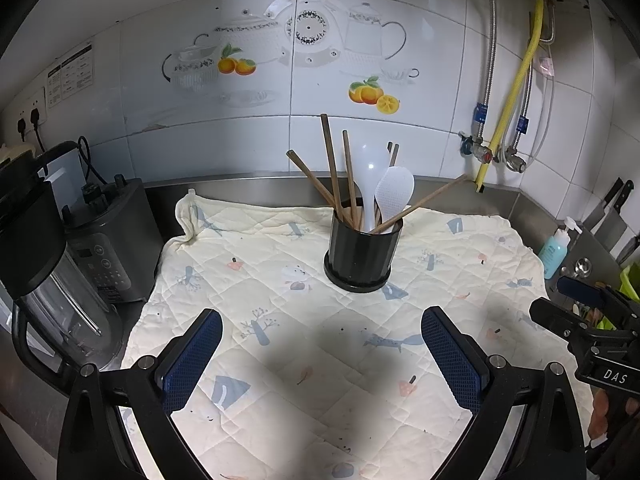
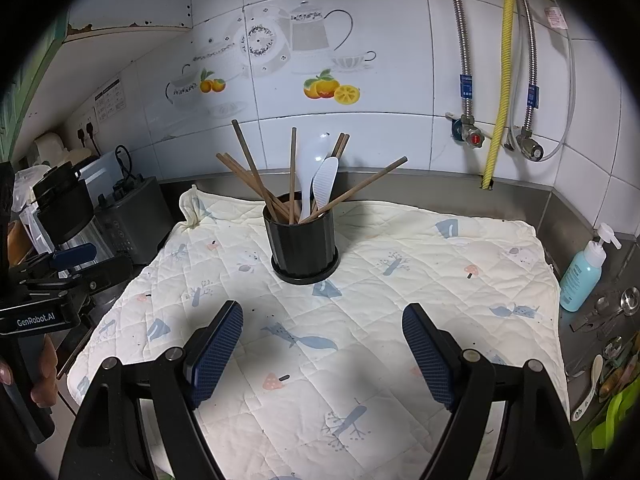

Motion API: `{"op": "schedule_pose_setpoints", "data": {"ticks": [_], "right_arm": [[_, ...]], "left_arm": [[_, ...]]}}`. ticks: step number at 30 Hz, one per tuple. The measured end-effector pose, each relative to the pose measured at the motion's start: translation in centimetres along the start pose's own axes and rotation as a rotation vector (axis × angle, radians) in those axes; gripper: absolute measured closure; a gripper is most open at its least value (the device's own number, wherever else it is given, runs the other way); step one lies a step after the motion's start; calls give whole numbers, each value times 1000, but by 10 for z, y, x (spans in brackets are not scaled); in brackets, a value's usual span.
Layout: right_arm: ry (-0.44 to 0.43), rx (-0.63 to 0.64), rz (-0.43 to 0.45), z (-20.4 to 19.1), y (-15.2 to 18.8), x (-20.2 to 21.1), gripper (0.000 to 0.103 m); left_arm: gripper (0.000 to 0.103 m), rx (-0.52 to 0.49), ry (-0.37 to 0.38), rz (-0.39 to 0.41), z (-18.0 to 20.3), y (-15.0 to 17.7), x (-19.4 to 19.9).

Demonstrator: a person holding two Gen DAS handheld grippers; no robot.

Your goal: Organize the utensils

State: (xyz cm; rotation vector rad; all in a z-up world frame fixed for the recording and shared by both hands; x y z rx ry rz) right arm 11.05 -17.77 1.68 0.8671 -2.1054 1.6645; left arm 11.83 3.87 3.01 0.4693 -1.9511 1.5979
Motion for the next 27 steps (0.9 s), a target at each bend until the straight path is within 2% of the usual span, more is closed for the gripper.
{"op": "schedule_pose_setpoints", "data": {"ticks": [16, 27], "right_arm": [[-13, 3, 10, 0, -3, 0, 13], [-26, -5, 49, 1, -7, 8, 13]], "left_arm": [[0, 4, -5, 8, 0, -1, 0], [0, 2, -4, 28, 2, -3, 5]]}}
Point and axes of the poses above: each gripper's, at about its wrist camera, not at the fingertips, and x roughly against the way its jaws point, z to its right, y to its underside, the point moved 5 cm from there along -x, roughly the way its jaws point, and after that the axes turned 14 degrees about -x, right-handed, at the moved point
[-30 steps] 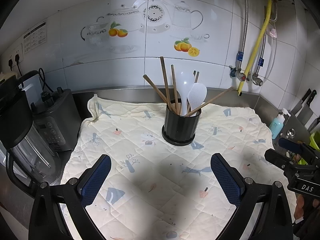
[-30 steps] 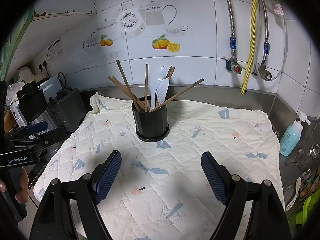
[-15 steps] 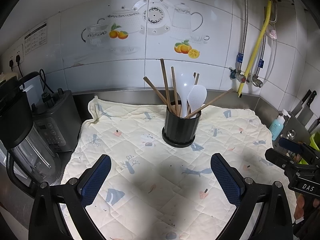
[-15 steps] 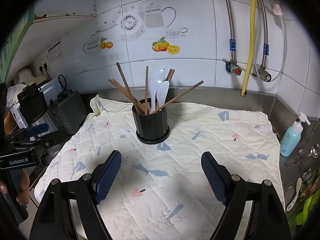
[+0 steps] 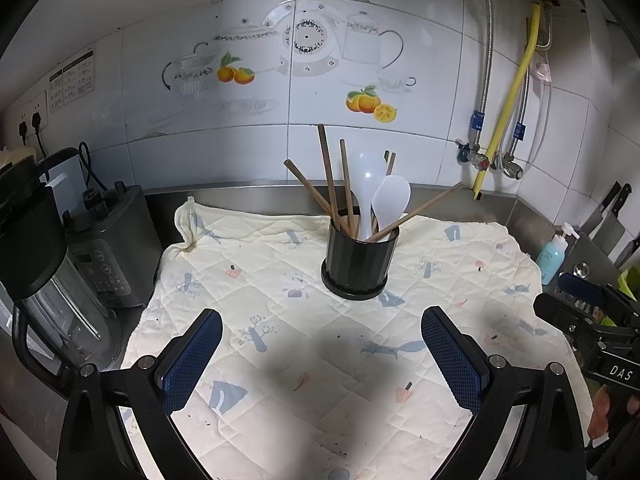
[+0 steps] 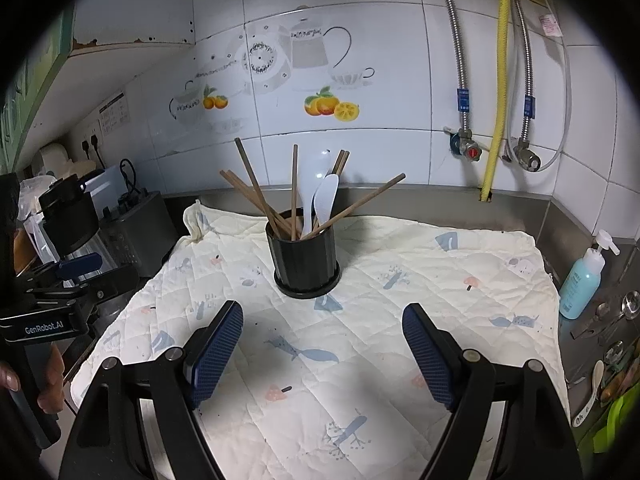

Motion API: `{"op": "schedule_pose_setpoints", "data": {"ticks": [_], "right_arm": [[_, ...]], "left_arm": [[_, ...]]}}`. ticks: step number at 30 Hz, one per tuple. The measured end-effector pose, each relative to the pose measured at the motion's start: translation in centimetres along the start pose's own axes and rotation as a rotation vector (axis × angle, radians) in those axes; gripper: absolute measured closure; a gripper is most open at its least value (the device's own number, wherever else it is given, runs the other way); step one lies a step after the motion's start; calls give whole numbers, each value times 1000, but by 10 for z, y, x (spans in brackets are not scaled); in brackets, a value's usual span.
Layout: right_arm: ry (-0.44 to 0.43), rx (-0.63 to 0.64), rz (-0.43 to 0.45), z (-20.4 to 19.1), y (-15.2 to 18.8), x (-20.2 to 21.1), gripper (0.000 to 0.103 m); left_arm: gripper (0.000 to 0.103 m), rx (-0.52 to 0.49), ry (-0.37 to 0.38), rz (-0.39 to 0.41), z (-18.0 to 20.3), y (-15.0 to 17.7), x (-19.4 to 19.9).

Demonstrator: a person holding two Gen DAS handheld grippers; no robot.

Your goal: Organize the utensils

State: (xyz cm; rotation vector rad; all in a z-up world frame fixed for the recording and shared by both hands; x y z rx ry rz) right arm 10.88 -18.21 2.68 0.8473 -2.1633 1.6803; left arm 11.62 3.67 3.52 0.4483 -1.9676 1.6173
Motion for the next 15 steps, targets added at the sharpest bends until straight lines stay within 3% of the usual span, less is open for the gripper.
{"op": "schedule_pose_setpoints", "data": {"ticks": [15], "right_arm": [[-17, -1, 34, -2, -2, 6, 13]], "left_arm": [[0, -14, -13, 34, 2, -5, 6]]}}
Point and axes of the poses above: each gripper's, at about its wrist camera, not at the fingertips, and x roughly against the way its jaws point, z to its right, y to its underside, the point moved 5 cm from there along -x, roughly the way its jaws point, and after that the axes turned 14 degrees about -x, right-handed, at the moved point
